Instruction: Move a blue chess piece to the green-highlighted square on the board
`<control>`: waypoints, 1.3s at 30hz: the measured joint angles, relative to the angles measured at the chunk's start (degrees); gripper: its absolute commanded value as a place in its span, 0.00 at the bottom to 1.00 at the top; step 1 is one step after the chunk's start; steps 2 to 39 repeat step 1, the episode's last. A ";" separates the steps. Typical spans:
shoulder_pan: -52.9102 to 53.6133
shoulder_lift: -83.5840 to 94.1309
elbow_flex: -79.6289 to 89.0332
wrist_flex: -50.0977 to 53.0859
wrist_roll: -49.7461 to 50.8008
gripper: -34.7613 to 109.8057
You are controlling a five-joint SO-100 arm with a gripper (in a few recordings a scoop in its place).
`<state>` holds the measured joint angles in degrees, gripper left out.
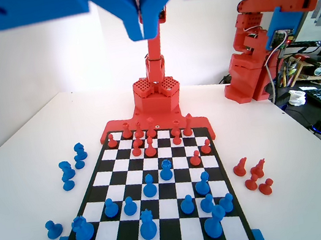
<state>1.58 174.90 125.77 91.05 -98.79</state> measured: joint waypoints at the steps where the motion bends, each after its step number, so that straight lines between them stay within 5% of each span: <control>1: 0.00 0.00 0.00 0.00 0.00 0.25; 39: 0.00 0.00 0.00 0.00 0.00 0.25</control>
